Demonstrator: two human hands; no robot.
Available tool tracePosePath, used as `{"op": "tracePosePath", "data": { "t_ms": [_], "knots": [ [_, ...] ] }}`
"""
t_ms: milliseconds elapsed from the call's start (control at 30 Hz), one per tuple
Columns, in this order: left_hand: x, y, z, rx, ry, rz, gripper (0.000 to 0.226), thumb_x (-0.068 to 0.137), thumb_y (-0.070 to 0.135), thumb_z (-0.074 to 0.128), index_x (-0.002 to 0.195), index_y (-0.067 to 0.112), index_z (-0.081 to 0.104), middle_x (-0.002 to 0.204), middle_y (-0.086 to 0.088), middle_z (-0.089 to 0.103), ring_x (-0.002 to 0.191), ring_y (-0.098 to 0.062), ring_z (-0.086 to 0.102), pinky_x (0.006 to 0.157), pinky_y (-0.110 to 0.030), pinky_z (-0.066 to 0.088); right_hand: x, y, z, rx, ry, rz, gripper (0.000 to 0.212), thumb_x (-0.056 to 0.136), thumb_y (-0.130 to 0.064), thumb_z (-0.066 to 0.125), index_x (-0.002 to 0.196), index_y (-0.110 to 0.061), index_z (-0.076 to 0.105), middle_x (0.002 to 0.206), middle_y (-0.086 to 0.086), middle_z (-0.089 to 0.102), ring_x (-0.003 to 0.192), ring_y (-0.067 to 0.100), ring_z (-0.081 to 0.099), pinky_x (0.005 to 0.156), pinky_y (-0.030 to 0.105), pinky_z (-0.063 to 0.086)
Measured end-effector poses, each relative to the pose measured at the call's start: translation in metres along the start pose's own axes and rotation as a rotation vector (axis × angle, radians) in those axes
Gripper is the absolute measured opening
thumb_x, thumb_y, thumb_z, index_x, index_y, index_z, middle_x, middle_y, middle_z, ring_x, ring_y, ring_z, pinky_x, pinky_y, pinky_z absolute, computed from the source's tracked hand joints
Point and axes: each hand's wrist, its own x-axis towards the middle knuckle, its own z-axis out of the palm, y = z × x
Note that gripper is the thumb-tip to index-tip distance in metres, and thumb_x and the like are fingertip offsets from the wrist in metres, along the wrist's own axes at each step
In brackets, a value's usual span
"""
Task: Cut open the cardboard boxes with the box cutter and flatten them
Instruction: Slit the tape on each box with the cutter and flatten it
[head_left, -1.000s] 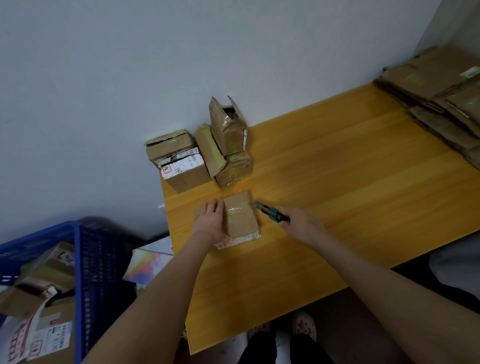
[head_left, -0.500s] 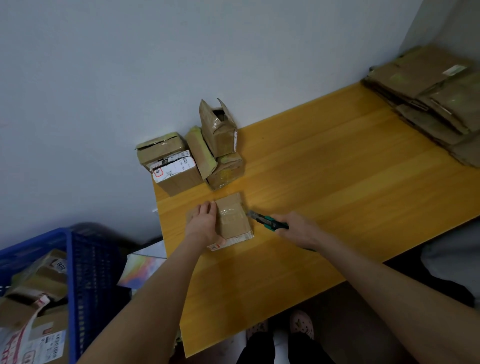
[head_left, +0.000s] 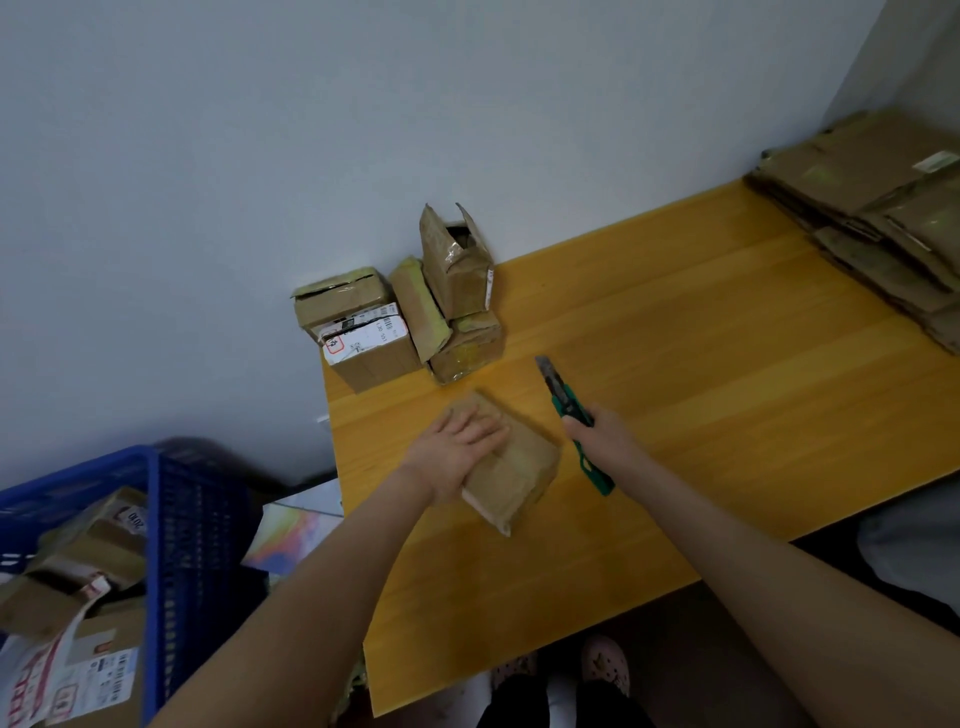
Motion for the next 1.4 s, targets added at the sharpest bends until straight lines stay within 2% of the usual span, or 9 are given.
{"op": "tracePosePath", "data": {
  "t_ms": [133,267,400,600,733,933,1067,1200,1400],
  "knots": [
    [-0.019,0.011,-0.002,-0.297,0.419,-0.449,0.075,0.092,0.011,0.058,0.154,0.02,0.018,0.158,-0.01,0.019,0.14,-0.032,0.031,0.111,-0.041,0.034,0.008,-0.01,0.014,0.006,0.03,0.053,0.03,0.103,-0.027,0.041,0.124,-0.007,0.048,0.102,0.008,0.053,0.088,0.024,0.052,0.071,0.034,0.041],
    [-0.014,0.013,-0.006,-0.818,0.232,-0.831,0.052,0.099,0.029,0.05,0.142,0.006,0.034,0.137,-0.016,0.046,0.116,-0.035,0.055,0.093,-0.041,0.049,0.013,-0.012,0.028,0.035,0.036,0.089,0.031,0.103,-0.024,0.039,0.127,-0.005,0.045,0.101,0.007,0.052,0.085,0.022,0.051,0.07,0.034,0.042],
    [-0.005,0.014,-0.005,-0.809,0.11,-0.736,0.062,0.095,0.041,0.054,0.145,0.011,0.032,0.139,-0.012,0.043,0.122,-0.033,0.05,0.099,-0.041,0.045,0.008,-0.006,0.042,0.171,-0.087,0.19,0.033,0.104,-0.025,0.039,0.13,-0.005,0.045,0.11,0.013,0.063,0.099,0.028,0.06,0.085,0.042,0.049],
    [0.012,0.022,-0.005,-0.525,-0.083,-0.633,0.121,0.073,0.071,0.064,0.154,0.013,-0.005,0.161,-0.011,0.0,0.149,-0.03,0.004,0.116,-0.057,0.011,0.003,0.006,0.043,0.43,-0.054,0.276,0.032,0.104,-0.022,0.04,0.132,-0.007,0.042,0.11,0.016,0.063,0.088,0.026,0.063,0.072,0.034,0.05],
    [0.024,0.04,0.001,-0.42,-0.11,-0.653,0.128,0.07,0.064,0.071,0.152,0.014,-0.014,0.16,-0.015,-0.008,0.148,-0.033,-0.002,0.117,-0.058,0.011,0.006,0.011,0.024,0.261,-0.015,0.207,0.028,0.103,-0.022,0.041,0.126,-0.006,0.043,0.104,0.013,0.057,0.08,0.022,0.058,0.071,0.034,0.047],
    [0.013,0.004,-0.006,-0.09,-0.124,-0.32,0.124,0.073,0.046,0.078,0.153,0.022,-0.013,0.161,-0.013,-0.007,0.149,-0.032,-0.001,0.119,-0.054,0.007,0.007,0.018,0.011,0.074,-0.022,0.143,0.029,0.101,-0.019,0.047,0.128,-0.007,0.046,0.099,0.011,0.057,0.078,0.02,0.057,0.075,0.037,0.048],
    [0.021,0.004,-0.01,-0.292,-0.106,-0.415,0.133,0.067,0.057,0.079,0.153,0.02,-0.016,0.161,-0.012,-0.012,0.149,-0.032,-0.005,0.119,-0.053,0.001,0.006,0.022,0.004,-0.179,-0.002,0.025,0.046,0.098,-0.016,0.049,0.142,-0.022,0.037,0.12,0.008,0.059,0.09,0.028,0.062,0.072,0.041,0.052],
    [0.031,0.012,-0.005,-0.277,-0.056,-0.471,0.13,0.065,0.058,0.079,0.154,0.014,-0.004,0.161,-0.009,0.004,0.149,-0.031,0.003,0.119,-0.054,0.008,0.002,0.026,-0.011,-0.447,0.026,-0.031,0.049,0.097,-0.029,0.048,0.143,-0.033,0.034,0.114,0.002,0.061,0.078,0.021,0.058,0.06,0.03,0.044],
    [0.032,0.011,-0.003,-0.282,-0.027,-0.48,0.129,0.061,0.056,0.083,0.154,0.015,0.003,0.157,-0.006,0.016,0.146,-0.03,0.011,0.119,-0.052,0.012,0.002,0.026,-0.019,-0.55,0.012,-0.108,0.049,0.094,-0.038,0.051,0.142,-0.039,0.038,0.119,-0.002,0.063,0.094,0.02,0.062,0.069,0.031,0.053]
  ]
}}
